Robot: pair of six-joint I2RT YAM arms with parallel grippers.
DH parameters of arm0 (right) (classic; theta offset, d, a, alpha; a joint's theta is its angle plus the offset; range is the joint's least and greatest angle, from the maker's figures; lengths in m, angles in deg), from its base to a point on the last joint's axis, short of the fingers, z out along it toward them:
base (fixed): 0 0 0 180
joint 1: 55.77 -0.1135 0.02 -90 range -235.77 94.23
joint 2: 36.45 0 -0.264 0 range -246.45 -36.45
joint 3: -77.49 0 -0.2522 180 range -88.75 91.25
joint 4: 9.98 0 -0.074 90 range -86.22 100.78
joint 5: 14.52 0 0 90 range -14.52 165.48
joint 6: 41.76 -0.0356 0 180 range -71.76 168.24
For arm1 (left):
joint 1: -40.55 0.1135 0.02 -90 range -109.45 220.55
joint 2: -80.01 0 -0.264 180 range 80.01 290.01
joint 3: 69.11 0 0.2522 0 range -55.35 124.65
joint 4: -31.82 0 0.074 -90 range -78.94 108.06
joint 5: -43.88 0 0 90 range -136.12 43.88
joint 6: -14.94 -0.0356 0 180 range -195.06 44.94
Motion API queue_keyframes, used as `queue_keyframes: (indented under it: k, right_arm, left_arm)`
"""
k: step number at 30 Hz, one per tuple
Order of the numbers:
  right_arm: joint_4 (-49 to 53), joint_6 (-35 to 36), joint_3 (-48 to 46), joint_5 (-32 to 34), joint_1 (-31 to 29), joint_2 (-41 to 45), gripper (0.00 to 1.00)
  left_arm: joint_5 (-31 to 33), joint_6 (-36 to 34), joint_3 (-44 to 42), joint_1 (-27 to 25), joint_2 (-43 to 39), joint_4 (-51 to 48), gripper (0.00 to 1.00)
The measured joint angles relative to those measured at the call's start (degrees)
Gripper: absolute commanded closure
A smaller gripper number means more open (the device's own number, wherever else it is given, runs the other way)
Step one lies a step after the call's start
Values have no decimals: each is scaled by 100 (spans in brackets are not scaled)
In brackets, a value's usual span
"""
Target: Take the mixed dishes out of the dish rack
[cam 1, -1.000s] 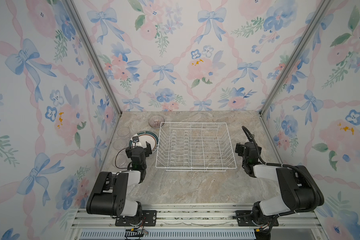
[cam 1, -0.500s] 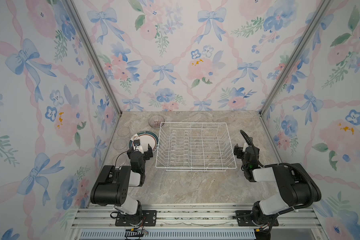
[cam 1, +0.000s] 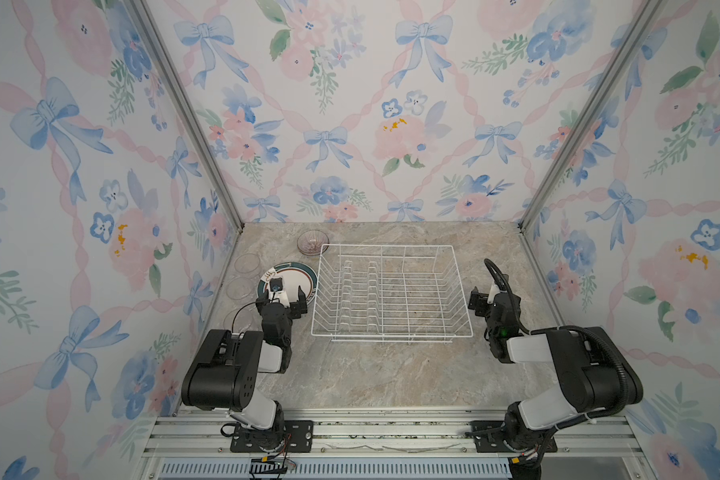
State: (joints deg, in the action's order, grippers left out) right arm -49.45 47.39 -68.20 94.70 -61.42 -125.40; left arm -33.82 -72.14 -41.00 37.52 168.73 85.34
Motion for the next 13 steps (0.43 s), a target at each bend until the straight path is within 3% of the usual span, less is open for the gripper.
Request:
queue_keyframes:
  k: [13]
  right_arm:
    - [-2,-2,0,-22,4,0,3]
  left_arm:
    - [-66,-4,0,0,28,37,2]
